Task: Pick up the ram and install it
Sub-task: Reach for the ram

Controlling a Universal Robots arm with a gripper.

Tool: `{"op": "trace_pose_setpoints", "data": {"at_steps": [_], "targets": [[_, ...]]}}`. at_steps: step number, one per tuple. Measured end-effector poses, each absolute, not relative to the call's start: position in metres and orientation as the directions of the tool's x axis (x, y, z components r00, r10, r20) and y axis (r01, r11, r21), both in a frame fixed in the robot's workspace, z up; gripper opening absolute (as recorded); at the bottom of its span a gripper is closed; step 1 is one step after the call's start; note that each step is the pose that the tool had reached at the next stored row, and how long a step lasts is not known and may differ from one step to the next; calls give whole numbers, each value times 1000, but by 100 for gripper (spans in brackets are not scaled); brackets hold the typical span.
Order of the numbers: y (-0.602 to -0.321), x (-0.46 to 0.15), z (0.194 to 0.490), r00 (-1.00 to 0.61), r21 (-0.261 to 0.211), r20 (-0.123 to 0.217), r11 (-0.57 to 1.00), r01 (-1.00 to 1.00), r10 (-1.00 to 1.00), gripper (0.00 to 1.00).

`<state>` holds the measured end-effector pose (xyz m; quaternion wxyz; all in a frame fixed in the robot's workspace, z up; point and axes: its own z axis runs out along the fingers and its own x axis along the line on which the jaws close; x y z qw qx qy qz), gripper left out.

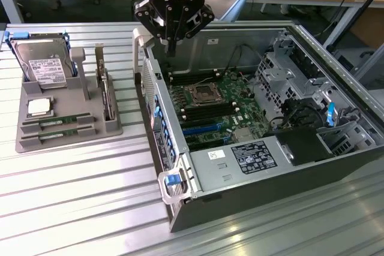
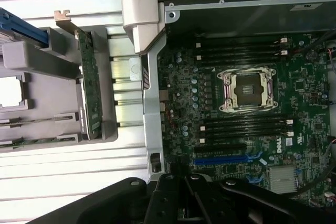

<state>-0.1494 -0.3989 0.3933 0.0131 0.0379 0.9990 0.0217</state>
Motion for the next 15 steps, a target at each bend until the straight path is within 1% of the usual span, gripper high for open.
{"op": "trace_pose_setpoints", "data": {"at_steps": [15], "targets": [[-399, -156, 393, -997, 44, -24, 996, 75, 76, 10]]}}
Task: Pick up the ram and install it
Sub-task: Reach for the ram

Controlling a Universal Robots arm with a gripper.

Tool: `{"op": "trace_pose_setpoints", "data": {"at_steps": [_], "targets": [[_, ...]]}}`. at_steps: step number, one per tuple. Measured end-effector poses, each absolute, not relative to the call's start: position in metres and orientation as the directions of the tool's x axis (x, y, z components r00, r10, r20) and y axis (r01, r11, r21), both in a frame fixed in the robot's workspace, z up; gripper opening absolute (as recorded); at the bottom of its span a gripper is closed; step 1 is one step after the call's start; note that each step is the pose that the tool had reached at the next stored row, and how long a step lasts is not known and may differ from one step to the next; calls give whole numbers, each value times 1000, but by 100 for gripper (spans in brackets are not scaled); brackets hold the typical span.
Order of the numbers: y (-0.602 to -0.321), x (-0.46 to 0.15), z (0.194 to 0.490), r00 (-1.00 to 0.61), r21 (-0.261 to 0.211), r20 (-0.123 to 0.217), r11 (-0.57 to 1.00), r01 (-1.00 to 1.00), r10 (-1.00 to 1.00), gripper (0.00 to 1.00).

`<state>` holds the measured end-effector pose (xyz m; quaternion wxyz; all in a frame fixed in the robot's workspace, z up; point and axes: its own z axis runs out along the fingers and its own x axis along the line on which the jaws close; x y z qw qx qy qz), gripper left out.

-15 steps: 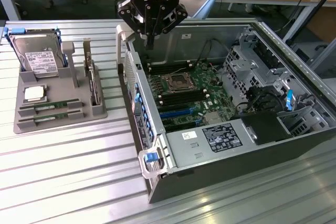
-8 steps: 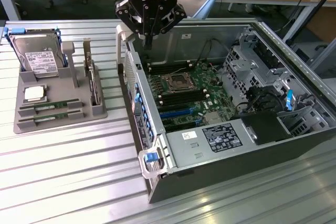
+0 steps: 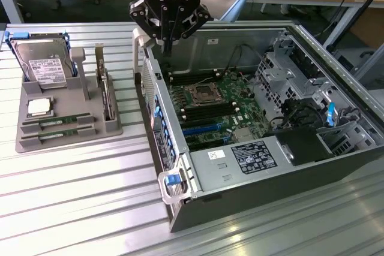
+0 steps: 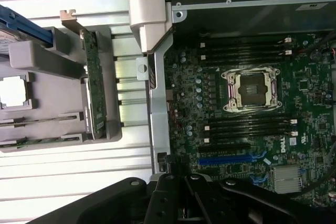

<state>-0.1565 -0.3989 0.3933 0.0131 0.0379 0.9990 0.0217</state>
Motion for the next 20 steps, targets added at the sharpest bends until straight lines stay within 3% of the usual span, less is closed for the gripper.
{"op": "trace_pose_setpoints", "data": {"at_steps": [20], "targets": [[-399, -169, 393, -997, 44, -24, 996, 75, 76, 10]]}}
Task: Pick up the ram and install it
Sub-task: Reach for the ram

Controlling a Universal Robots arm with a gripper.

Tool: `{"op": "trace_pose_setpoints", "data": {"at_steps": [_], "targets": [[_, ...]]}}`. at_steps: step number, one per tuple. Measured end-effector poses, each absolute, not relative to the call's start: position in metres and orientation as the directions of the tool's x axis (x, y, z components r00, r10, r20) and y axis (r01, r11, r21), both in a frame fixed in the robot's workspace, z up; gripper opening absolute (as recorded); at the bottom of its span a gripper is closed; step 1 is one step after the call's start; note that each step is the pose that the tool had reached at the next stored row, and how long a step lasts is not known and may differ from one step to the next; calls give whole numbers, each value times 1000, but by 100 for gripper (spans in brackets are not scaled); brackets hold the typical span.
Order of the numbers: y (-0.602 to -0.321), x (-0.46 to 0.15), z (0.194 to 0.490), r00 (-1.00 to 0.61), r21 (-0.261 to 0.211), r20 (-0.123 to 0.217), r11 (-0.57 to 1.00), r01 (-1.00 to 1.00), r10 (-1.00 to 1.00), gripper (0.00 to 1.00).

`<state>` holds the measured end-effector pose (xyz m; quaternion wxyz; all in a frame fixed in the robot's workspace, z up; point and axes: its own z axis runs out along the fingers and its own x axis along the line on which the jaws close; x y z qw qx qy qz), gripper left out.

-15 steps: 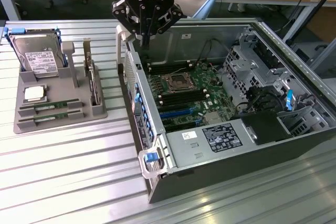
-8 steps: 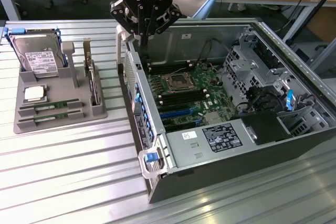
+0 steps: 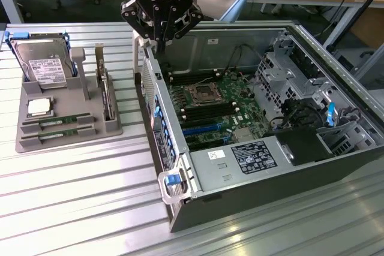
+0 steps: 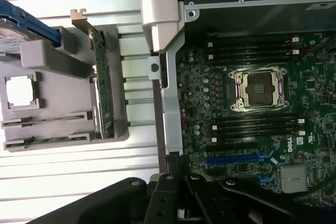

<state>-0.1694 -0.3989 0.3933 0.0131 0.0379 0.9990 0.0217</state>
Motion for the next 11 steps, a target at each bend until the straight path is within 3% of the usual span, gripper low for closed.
{"op": "trace_pose_setpoints", "data": {"at_steps": [11], "targets": [[-399, -178, 393, -997, 44, -24, 996, 75, 76, 10]]}}
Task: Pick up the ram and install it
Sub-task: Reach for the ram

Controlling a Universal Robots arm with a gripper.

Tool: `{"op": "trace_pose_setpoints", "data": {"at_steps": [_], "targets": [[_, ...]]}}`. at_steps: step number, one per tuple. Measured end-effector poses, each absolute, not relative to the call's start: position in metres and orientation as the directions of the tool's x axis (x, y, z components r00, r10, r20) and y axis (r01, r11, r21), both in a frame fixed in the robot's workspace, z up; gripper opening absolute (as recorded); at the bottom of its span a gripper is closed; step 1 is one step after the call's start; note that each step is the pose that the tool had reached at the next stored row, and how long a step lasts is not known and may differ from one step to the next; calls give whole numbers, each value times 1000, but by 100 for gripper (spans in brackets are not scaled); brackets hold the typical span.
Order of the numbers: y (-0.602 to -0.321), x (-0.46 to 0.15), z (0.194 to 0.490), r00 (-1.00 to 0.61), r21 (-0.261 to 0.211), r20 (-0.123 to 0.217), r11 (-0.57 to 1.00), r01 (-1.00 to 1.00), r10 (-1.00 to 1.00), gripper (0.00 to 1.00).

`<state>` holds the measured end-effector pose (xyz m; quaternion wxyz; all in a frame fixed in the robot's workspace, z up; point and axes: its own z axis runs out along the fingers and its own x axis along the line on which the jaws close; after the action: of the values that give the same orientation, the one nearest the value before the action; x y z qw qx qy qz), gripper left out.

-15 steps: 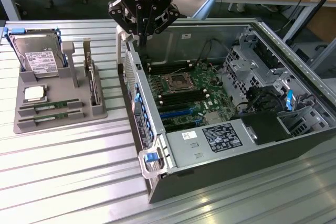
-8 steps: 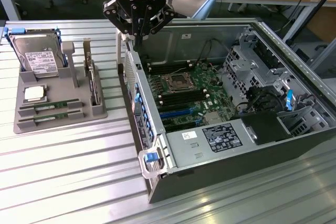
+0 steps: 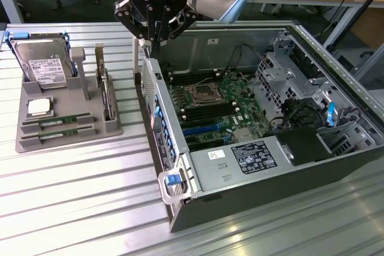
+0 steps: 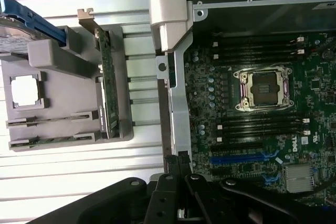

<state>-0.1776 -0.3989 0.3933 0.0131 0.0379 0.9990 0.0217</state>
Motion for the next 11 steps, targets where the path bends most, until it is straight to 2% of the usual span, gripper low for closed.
{"op": "trace_pose_setpoints", "data": {"at_steps": [11], "targets": [[-399, -186, 393, -997, 44, -24, 996, 75, 76, 10]]}}
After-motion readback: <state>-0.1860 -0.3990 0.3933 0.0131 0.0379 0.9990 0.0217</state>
